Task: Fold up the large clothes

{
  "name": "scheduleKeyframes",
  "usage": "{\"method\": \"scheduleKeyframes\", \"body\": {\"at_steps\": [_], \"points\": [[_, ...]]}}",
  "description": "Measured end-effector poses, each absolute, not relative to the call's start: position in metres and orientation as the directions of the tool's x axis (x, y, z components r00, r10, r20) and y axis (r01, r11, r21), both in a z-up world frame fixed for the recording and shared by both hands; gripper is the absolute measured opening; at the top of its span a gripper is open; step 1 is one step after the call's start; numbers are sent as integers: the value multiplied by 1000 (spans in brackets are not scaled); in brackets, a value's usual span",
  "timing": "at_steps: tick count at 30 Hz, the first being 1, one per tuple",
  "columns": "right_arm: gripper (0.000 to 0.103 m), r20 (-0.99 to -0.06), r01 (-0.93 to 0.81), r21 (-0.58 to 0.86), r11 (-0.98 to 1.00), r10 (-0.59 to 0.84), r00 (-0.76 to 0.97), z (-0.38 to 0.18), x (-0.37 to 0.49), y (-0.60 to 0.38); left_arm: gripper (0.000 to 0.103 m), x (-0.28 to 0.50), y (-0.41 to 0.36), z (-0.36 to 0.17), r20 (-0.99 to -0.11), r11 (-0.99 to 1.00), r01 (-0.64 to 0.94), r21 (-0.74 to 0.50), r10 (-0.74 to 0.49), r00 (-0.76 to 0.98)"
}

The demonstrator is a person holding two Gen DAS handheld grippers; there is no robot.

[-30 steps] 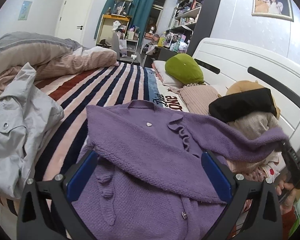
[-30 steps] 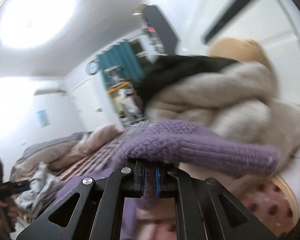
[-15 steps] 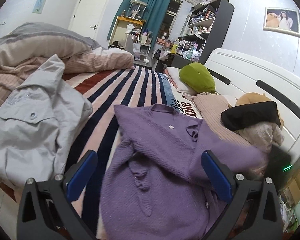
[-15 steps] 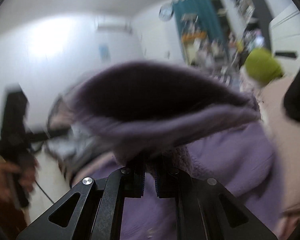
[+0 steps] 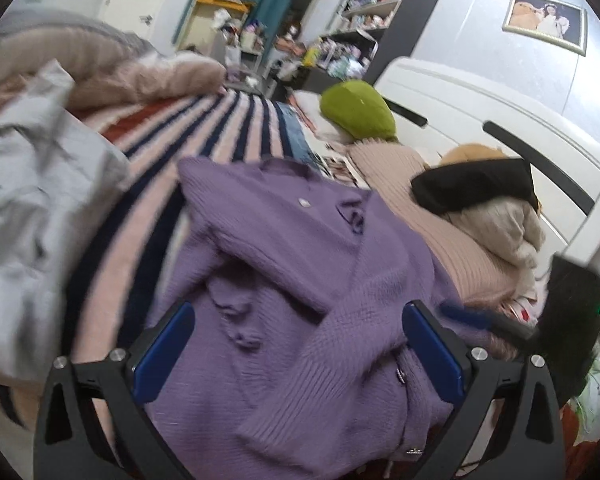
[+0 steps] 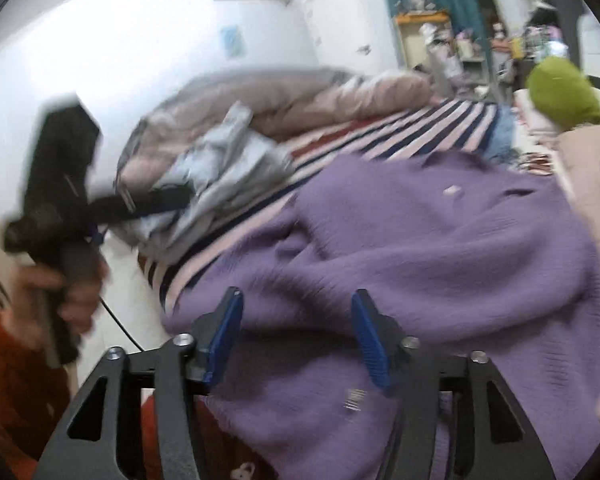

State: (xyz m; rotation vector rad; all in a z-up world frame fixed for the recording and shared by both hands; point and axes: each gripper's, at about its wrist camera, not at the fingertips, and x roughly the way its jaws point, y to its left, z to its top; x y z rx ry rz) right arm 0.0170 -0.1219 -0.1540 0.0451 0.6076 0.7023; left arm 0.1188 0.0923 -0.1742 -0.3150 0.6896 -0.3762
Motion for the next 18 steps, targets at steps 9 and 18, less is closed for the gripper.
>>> {"method": "scheduleKeyframes", "body": {"at_steps": [9,18], "points": [[57,-453,-420,331,845,533,715,-146,15,-208,39,143,43,-233,-681,860,259,-439,-507,528],[57,-453,-384,356,852,516,727,-145,15,-220,9,123,55,-180,-606,899,280,-337,-434,666]]}}
